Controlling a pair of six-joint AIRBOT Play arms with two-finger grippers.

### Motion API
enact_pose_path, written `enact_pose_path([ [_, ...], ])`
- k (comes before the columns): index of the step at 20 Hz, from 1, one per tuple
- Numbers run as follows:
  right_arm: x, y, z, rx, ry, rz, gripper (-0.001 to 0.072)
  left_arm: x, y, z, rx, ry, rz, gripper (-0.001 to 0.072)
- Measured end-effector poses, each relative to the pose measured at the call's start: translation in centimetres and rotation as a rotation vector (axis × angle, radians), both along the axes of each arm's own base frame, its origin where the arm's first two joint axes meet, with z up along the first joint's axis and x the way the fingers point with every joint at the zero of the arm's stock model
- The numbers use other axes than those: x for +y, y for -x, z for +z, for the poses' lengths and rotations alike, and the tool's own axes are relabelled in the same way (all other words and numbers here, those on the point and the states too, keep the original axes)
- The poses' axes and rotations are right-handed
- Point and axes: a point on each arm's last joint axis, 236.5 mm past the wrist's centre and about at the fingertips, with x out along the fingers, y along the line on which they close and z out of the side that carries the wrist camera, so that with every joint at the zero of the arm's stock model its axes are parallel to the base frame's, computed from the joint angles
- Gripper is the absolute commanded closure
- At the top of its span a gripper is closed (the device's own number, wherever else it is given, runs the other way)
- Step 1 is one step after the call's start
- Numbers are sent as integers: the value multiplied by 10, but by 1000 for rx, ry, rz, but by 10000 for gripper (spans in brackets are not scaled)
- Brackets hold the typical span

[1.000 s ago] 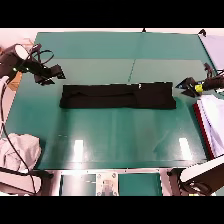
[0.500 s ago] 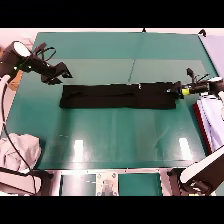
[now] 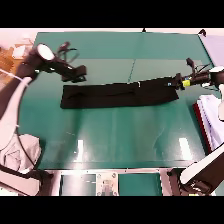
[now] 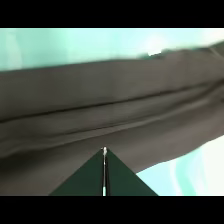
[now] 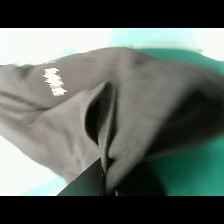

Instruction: Fold the shirts.

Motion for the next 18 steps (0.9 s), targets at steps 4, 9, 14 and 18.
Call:
enact_pose_path([
  [4, 13, 12, 59, -46, 8, 63, 694, -101, 7, -41, -34, 91, -89, 677],
  [9, 39, 30, 124, -137, 45, 137, 694, -191, 18, -78, -34, 237, -95, 677],
  [14, 60, 42, 170, -233, 86, 186, 694, -230, 28, -94, -19, 290, -106, 677],
  [18, 70, 46, 183, -263, 97, 205, 694, -238, 33, -96, -2, 306, -114, 677],
])
